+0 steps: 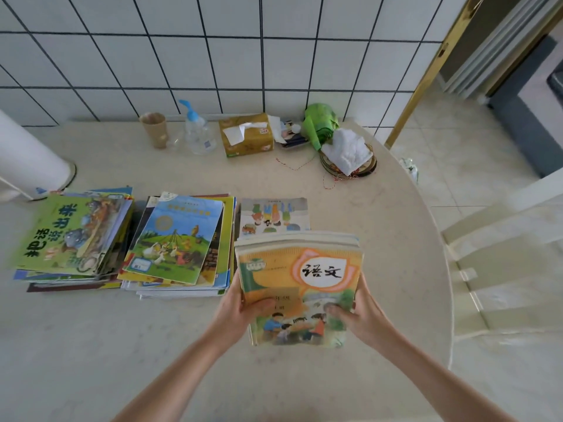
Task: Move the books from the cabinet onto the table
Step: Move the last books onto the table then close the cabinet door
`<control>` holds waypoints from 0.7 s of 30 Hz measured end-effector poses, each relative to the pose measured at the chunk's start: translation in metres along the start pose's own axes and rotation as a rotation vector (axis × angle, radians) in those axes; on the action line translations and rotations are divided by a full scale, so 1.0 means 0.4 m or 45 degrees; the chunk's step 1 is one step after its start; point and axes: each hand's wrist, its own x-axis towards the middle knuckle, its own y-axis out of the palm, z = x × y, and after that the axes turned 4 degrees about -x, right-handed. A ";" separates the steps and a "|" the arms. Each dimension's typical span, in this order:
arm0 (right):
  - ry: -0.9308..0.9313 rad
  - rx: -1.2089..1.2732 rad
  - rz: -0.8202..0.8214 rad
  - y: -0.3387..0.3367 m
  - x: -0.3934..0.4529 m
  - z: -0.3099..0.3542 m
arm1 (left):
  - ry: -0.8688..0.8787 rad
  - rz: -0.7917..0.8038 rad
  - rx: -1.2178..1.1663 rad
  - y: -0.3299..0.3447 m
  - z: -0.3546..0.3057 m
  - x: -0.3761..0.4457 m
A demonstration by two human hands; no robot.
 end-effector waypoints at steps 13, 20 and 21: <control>0.645 0.232 0.133 -0.059 0.342 0.108 | -0.331 -0.357 0.200 0.018 -0.122 0.309; 0.704 0.172 0.187 -0.003 0.432 0.071 | -0.560 -0.361 0.497 0.032 -0.088 0.355; 0.719 0.163 0.197 -0.001 0.433 0.070 | -0.585 -0.347 0.531 0.037 -0.090 0.353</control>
